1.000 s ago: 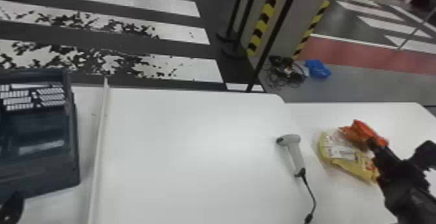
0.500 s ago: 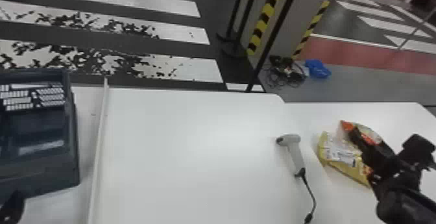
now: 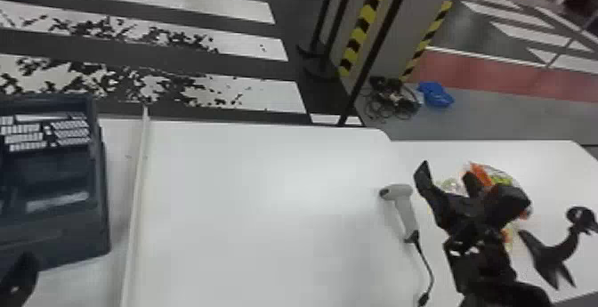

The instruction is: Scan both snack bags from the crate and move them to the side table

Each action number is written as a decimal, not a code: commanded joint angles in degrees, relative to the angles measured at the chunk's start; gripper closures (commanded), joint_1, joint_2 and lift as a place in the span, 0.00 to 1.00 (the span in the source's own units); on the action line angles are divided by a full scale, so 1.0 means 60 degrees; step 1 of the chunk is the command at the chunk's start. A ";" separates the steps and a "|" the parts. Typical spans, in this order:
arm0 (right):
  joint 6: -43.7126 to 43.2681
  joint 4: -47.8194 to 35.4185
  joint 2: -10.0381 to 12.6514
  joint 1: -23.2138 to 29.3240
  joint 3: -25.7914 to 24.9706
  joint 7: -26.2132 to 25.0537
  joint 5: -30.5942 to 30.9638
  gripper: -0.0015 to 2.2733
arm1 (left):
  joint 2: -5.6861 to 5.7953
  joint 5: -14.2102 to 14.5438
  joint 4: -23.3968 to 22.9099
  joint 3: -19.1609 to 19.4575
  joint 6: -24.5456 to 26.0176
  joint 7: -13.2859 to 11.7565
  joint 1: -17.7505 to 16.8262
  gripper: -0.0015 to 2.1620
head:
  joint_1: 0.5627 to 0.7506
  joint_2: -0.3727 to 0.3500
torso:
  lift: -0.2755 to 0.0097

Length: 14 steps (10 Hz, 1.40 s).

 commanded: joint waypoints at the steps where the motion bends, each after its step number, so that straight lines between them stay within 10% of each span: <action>1: -0.0654 -0.0909 0.0501 0.0741 0.0610 -0.0211 0.0618 0.05 | -0.0037 -0.0021 -0.0049 -0.0007 0.0165 0.0114 0.0000 0.04 | 0.70 0.03 | 0.62; 6: -0.2470 -0.1568 0.1512 0.2191 0.2895 -0.0928 0.1658 0.05 | -0.0140 -0.0065 -0.0049 -0.0271 0.0311 0.0758 0.0015 0.04 | 0.70 0.30 | 0.62; 14: -0.3818 -0.1246 0.1820 0.3217 0.4038 -0.1588 0.2274 0.05 | -0.0257 -0.0417 -0.0239 -0.0930 0.0018 0.1418 -0.0131 0.04 | 0.70 0.43 | 0.62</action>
